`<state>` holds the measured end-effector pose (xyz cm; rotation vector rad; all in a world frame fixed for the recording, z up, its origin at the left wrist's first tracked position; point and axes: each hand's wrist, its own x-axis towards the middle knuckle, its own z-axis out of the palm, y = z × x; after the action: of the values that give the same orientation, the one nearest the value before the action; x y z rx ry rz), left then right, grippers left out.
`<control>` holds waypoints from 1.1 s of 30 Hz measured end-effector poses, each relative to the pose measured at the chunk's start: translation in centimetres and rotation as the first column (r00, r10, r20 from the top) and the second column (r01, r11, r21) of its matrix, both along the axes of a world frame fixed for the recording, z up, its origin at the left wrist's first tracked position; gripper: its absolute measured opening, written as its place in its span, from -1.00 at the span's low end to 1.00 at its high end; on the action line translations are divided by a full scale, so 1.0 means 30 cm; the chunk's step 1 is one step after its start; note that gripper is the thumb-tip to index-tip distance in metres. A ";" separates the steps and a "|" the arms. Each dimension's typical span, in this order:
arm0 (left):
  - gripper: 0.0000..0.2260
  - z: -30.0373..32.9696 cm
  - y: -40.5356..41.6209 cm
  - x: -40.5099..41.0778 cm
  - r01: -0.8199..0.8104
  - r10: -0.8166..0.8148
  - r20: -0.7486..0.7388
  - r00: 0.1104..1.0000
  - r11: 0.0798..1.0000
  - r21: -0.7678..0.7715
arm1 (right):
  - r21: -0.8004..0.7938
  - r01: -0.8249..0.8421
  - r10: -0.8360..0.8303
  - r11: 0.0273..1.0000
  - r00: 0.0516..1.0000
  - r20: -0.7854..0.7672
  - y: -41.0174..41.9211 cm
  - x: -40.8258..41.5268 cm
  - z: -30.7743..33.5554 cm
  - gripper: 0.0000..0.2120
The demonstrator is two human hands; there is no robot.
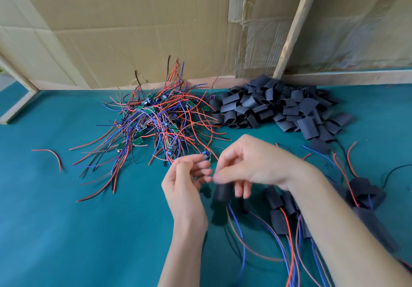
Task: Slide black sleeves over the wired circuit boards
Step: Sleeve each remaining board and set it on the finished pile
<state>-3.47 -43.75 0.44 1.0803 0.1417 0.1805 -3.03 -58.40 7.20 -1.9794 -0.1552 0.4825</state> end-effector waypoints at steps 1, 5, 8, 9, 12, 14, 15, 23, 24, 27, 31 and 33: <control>-0.74 0.000 0.000 0.004 -0.013 0.013 -0.012 1.000 1.000 -0.009 | -0.099 -0.069 0.068 0.993 0.998 -0.013 0.026 -0.003 -0.005 -0.93; -0.79 -0.015 -0.014 0.007 -0.023 0.029 -0.052 0.998 0.994 0.109 | -0.497 -0.134 0.136 0.858 0.990 -0.032 0.086 -0.003 -0.022 -0.91; -0.83 -0.026 -0.033 -0.013 -0.016 0.027 -0.021 0.999 0.917 0.399 | -0.667 -0.039 0.074 0.744 0.997 0.024 0.054 -0.004 -0.003 -0.86; -0.83 -0.024 -0.039 -0.020 -0.014 0.017 -0.003 1.000 0.880 0.476 | -0.711 -0.015 0.058 0.703 0.998 0.037 0.034 -0.006 0.004 -0.85; -0.80 -0.024 -0.048 -0.031 -0.096 0.037 0.101 0.994 0.733 0.674 | -0.799 0.006 0.029 0.601 0.999 0.029 -0.006 -0.015 0.019 -0.80; -0.71 -0.030 -0.054 -0.031 -0.155 0.063 0.147 0.987 0.608 0.778 | -0.831 0.000 0.036 0.556 0.999 0.024 -0.007 -0.019 0.021 -0.74; -0.66 -0.031 -0.060 -0.030 -0.133 0.042 0.131 0.991 0.538 0.832 | -0.835 0.000 0.040 0.550 0.999 0.027 -0.005 -0.019 0.021 -0.72; -0.61 -0.046 -0.093 -0.030 -0.044 -0.034 0.052 0.998 0.207 0.977 | -0.612 0.199 -0.084 0.765 0.974 0.211 -0.095 0.015 0.013 -0.86; -0.64 -0.046 -0.091 -0.030 -0.052 -0.040 0.063 0.997 0.232 0.971 | -0.572 0.243 -0.115 0.783 0.961 0.251 -0.096 0.021 0.007 -0.85; -0.63 -0.040 -0.083 -0.039 -0.094 -0.111 0.131 0.985 0.290 0.952 | -0.458 0.280 -0.160 0.844 0.946 0.283 -0.051 0.044 -0.035 -0.88; -0.59 -0.034 -0.071 -0.045 -0.176 -0.152 0.252 0.956 0.390 0.904 | -0.040 0.335 -0.329 0.941 0.937 0.116 0.025 0.050 -0.084 -0.87; -0.61 -0.030 -0.073 -0.052 -0.204 -0.181 0.314 0.932 0.454 0.868 | 0.108 0.367 -0.377 0.924 0.922 0.086 0.024 0.048 -0.081 -0.89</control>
<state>-5.04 -45.94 -0.46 2.1139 -0.3506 0.5112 -1.60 -57.68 4.77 -1.8875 0.1328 0.1207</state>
